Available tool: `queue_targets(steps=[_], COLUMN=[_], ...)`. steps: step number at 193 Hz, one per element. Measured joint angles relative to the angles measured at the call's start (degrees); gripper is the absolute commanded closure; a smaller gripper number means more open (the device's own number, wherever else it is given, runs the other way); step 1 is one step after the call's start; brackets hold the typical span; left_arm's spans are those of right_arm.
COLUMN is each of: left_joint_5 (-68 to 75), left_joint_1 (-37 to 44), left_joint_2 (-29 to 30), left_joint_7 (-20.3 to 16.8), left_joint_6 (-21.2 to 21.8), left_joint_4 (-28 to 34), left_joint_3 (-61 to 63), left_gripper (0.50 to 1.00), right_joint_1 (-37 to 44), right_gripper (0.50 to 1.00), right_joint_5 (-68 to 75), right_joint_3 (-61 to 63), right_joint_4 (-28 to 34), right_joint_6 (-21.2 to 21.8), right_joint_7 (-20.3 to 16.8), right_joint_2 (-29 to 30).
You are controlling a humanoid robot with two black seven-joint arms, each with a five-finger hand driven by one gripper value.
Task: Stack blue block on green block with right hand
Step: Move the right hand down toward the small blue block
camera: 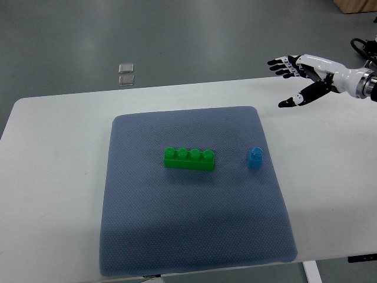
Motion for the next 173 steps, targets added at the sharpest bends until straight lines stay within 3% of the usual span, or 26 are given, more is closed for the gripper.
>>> queue_targets(steps=[40,86,173], left_joint_5=[0.00,0.00,0.00], left_joint_1=[0.00,-0.01,-0.01], left_joint_2=[0.00,0.00,0.00], left_joint_7=[0.00,0.00,0.00], left_joint_6=[0.00,0.02,0.02], left_joint_4=[0.00,0.00,0.00], left_joint_3=[0.00,0.00,-0.01], left_gripper=[0.500,0.500,0.500], right_joint_1=[3.71,6.01,11.16], right_gripper=[0.581,0.581,0.585], right_joint_5=[-5.03,-5.52,-7.73], right_joint_3=[-3.28,-5.70,-12.44], right_joint_4=[8.21,12.89,12.60], right_joint_6=[4.83,7.73,6.02], right_joint_7=[-6.26,-13.42,-22.14], right_joint_2=[-4.04,-3.23,5.96])
